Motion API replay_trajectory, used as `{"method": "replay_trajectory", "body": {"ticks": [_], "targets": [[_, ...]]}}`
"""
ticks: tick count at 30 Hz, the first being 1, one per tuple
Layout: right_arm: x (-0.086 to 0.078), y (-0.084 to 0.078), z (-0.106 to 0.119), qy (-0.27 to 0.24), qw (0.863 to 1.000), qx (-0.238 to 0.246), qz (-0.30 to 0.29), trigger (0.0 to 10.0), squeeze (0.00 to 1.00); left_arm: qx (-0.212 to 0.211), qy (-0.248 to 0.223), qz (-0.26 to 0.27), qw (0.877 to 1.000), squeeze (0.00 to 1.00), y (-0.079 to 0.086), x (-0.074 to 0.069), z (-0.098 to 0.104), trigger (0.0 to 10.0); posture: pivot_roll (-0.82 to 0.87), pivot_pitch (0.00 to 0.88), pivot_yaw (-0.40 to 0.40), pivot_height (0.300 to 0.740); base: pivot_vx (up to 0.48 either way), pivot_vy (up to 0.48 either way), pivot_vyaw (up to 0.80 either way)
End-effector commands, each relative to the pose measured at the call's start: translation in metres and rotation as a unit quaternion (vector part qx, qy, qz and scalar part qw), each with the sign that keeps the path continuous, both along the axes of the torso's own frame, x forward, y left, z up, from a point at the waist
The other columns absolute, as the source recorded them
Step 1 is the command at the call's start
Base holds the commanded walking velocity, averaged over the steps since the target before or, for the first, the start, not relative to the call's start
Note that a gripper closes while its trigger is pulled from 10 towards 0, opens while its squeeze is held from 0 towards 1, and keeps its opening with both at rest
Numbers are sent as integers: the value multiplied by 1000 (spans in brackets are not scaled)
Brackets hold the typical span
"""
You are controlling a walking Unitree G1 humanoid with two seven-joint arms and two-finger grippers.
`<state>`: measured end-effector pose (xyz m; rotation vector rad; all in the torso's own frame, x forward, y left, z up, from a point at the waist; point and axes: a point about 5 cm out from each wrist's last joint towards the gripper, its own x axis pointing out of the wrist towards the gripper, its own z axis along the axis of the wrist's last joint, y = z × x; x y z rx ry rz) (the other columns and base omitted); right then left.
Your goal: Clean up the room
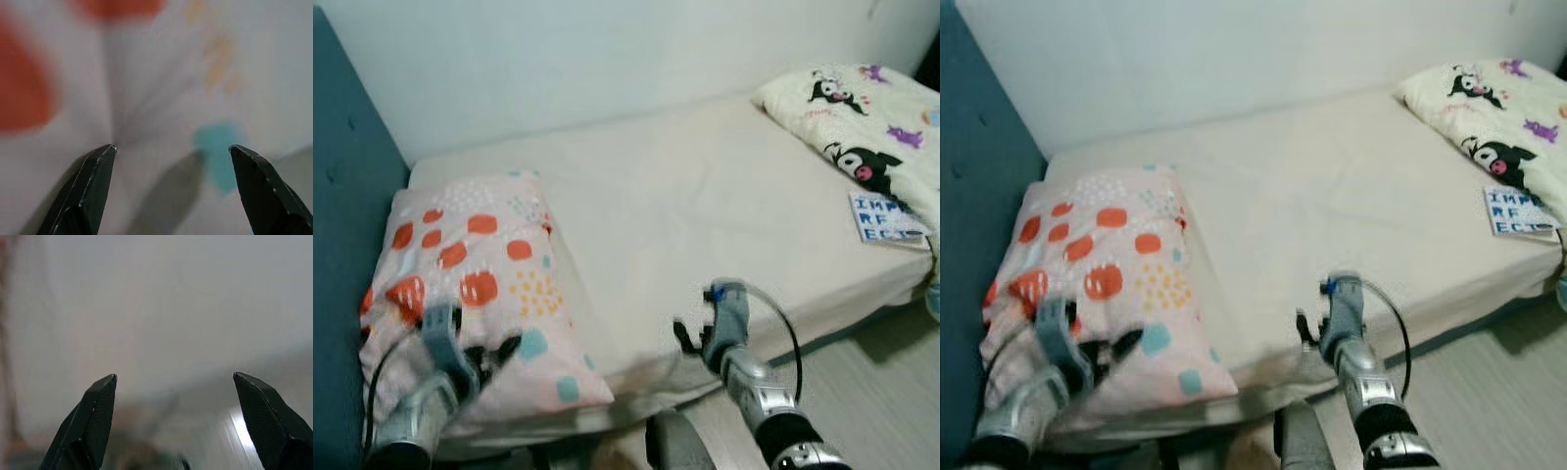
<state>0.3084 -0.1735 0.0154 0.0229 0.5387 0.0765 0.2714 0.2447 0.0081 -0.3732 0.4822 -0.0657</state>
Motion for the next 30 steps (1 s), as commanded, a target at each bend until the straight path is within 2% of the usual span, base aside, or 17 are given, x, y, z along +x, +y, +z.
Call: {"method": "replay_trajectory", "body": {"ticks": [1,2,3,4,5,6,7,8,9,10,12,15,18,20,22,25,30], "targets": [[-9,-1,-12,23,1000,-13,2,10000,0,21,30,13,999,0,6,-12,-13,10000,-147,125,-5,686,0,0,0],[-9,-1,-12,23,1000,-13,2,10000,0,21,30,13,999,0,6,-12,-13,10000,-147,125,-5,686,0,0,0],[-22,-5,-26,55,998,-15,-9,10000,0,27,64,35,997,0,8,-26,-27,10000,-144,125,-7,691,0,0,0],[-22,-5,-26,55,998,-15,-9,10000,0,27,64,35,997,0,8,-26,-27,10000,-144,125,-7,691,0,0,0],[-38,-10,-41,90,995,-25,-17,10000,0,25,101,53,993,0,6,-42,-42,10000,-137,123,-16,696,0,0,0],[-38,-10,-41,90,995,-25,-17,10000,0,25,101,53,993,0,6,-42,-42,10000,-137,123,-16,696,0,0,0],[-53,-14,-54,121,992,-30,-26,10000,0,25,132,66,989,0,3,-56,-55,10000,-139,120,-20,700,0,0,0],[-53,-14,-54,121,992,-30,-26,10000,0,25,132,66,989,0,3,-56,-55,10000,-139,120,-20,700,0,0,0],[-65,-16,-63,144,988,-39,-28,10000,0,23,158,79,984,0,1,-68,-64,10000,-141,116,-20,705,0,0,0],[-65,-16,-63,144,988,-39,-28,10000,0,23,158,79,984,0,1,-68,-64,10000,-141,116,-20,705,0,0,0],[-76,-18,-71,161,985,-45,-28,10000,0,7,178,100,979,0,-3,-79,-72,10000,-146,112,-18,714,0,0,0],[-81,-20,-74,168,984,-47,-34,10000,0,-8,178,113,978,0,-5,-81,-74,10000,-157,104,-16,724,0,0,0],[-87,-21,-78,175,983,-52,-32,10000,0,-37,161,131,978,0,-6,-80,-74,10000,-156,100,-21,733,0,0,0],[-92,-23,-81,184,981,-55,-34,10000,0,-76,133,143,978,0,-6,-75,-70,10000,-150,95,-25,740,0,0,0],[-94,-23,-82,188,980,-56,-36,10000,0,-86,124,141,978,0,-6,-74,-69,10000,-148,93,-26,740,0,0,0],[-101,-25,-86,203,977,-54,-43,10000,0,-82,129,130,980,0,-6,-75,-70,10000,-144,88,-25,740,0,0,0],[-113,-25,-93,225,972,-49,-54,10000,0,-47,169,114,978,0,-3,-93,-79,10000,-144,87,-24,740,0,0,0]]}}
